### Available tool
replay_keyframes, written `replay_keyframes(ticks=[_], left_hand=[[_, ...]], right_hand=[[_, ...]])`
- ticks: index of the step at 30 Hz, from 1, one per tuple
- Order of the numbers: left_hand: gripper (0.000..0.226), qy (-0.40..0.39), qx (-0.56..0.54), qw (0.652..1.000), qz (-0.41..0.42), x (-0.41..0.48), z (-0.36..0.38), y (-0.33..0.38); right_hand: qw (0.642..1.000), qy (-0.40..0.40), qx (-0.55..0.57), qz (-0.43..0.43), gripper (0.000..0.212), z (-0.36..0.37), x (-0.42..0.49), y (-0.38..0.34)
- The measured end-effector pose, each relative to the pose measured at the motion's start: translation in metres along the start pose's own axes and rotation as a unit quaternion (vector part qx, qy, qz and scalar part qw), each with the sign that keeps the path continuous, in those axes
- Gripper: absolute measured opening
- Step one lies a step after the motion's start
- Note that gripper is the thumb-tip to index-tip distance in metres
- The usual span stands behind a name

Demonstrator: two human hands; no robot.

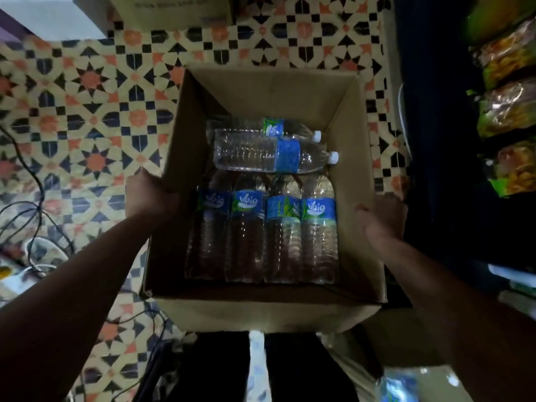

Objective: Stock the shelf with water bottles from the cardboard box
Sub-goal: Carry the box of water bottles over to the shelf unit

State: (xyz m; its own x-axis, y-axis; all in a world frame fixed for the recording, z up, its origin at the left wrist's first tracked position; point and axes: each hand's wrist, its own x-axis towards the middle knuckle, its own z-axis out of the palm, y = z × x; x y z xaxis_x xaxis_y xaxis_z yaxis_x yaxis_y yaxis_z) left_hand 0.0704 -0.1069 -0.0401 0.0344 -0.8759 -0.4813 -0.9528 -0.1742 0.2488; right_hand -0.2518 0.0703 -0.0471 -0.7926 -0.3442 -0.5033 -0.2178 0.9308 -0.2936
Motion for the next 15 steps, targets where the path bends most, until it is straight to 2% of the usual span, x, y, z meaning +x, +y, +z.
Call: replay_keyframes(ticks=[5,10,15], left_hand=[[0.021,-0.012,-0.010,1.000,-0.006,-0.006,-0.001,-0.042],[0.016,-0.034,-0.029,0.999,0.003,-0.013,0.011,-0.084],[0.017,-0.014,-0.012,1.000,-0.013,-0.013,0.036,-0.122]], right_hand=[[0.997,-0.046,-0.052,-0.034,0.034,0.030,-0.032,0.012],[1.000,0.007,-0.019,-0.008,0.033,0.072,-0.059,0.029],[0.999,0.028,-0.005,-0.025,0.033,0.118,-0.057,0.040]])
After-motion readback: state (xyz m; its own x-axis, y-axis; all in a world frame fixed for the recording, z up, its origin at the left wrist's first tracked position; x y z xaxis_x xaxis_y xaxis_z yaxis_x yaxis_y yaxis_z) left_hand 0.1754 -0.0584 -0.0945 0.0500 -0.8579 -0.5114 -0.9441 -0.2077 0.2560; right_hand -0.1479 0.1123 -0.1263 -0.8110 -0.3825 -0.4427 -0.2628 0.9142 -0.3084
